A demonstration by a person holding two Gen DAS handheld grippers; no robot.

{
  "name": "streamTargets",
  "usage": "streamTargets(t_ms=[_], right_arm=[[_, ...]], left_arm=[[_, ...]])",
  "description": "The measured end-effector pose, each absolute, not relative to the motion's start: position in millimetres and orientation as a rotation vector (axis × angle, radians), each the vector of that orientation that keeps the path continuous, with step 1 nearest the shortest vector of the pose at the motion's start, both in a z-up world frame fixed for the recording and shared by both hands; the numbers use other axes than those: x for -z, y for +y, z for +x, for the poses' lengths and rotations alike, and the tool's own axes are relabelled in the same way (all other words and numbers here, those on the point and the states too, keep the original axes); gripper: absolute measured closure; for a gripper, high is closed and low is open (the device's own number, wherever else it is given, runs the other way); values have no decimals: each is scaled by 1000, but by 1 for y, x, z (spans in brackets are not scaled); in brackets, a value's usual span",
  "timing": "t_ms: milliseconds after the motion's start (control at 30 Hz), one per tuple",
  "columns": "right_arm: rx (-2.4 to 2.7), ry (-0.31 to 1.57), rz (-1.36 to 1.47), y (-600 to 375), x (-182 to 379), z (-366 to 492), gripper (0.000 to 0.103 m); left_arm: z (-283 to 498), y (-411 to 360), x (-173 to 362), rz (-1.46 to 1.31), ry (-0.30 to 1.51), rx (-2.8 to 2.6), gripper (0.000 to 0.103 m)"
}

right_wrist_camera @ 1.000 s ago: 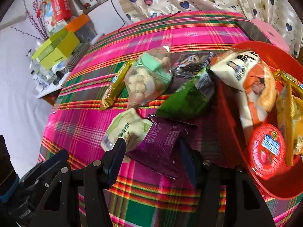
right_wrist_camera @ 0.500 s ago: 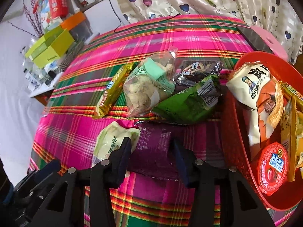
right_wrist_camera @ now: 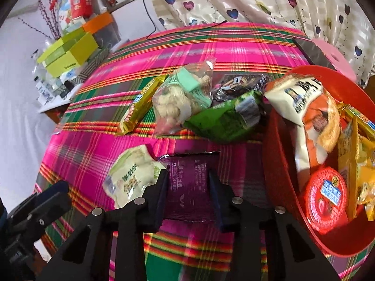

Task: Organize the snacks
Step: 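Lower the right tool onto the purple bag and close it, then grasp the yellow rice-cracker bar with the left tool while the right tool holds the purple bag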

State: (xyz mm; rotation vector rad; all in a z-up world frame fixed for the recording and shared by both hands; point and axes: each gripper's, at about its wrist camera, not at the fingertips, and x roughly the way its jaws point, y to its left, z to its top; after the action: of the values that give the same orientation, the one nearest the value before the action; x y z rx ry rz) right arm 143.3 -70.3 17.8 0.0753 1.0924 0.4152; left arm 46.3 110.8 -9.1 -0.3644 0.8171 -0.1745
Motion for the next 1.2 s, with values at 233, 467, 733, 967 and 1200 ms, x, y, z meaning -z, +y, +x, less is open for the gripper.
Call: streamTargets(t_ms=[233,467,733,967,1200], right_arm=[[-473,1073,91,-85,-27,119,73],[-524,1012,89,-95,-48,105,95],[-539,1068,-9,-92,-36,95,70],[-556,1085,-66,-100,-34,80,51],[-576,1128,-158,-76,-20,85,51]], left_arm=[[48,104,2,-335,809,164,58],[58,95,1,-306,817,157,58],[57,98,-1,-308,811,149,58],[52,102,0,-325,801,158,58],[47,106,-1,-328,799,155,58]])
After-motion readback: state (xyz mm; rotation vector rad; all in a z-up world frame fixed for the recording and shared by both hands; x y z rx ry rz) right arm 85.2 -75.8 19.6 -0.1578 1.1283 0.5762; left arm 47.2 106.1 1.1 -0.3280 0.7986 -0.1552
